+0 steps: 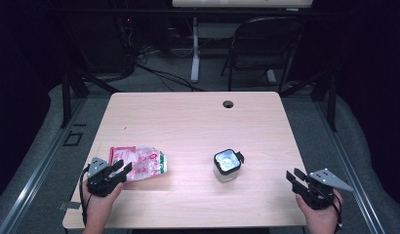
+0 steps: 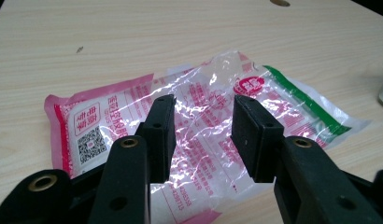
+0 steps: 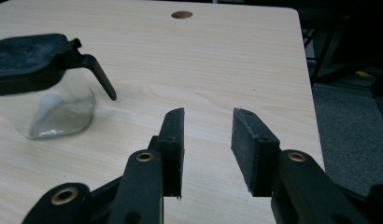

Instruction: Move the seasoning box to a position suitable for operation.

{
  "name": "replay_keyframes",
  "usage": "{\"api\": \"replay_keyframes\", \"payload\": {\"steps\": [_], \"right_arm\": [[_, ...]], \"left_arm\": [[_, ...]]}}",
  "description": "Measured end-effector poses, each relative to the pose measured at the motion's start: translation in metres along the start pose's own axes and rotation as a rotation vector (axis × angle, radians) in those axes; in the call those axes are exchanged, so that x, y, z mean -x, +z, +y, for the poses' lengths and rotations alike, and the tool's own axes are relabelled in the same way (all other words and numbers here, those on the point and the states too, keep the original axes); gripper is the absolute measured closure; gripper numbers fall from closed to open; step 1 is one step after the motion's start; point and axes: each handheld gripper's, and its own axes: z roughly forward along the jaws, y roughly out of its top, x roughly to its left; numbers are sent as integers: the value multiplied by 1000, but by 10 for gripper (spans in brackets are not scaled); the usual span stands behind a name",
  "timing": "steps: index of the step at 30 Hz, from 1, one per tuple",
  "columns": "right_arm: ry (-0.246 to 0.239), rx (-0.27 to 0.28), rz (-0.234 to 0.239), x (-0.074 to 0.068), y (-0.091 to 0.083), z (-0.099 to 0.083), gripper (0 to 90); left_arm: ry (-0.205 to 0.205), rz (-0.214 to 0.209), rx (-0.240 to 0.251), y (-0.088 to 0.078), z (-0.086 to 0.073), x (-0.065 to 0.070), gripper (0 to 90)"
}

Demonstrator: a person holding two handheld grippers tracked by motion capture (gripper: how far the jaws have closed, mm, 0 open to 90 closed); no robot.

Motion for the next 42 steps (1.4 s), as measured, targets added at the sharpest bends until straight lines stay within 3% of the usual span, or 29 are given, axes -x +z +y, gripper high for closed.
{"api": "replay_keyframes", "payload": {"steps": [2,4,9,12,15,18,27,33,42], "right_arm": [[16,10,14,-3,0,1,650],[1,5,21,-6,2,3,654],[-7,-68,81,-15,20,3,630],[-42,-71,101,-23,27,5,605],[-45,-83,116,-29,35,5,592],[-44,-103,163,-36,45,6,647],[-8,-164,205,-42,82,13,732],[-53,-185,236,-57,103,17,757],[-121,-217,244,-72,127,19,762]], "left_arm": [[1,-5,-5,2,0,0,599],[5,-9,-19,4,-2,0,599],[19,1,-24,-1,-5,3,585],[15,9,-26,-5,-7,4,562],[22,3,-23,-9,-9,6,559],[28,3,-12,-12,-10,9,560],[32,-2,-22,-11,-11,10,582],[33,-3,-21,-13,-12,11,601],[21,-10,-17,-15,-13,11,627]]}}
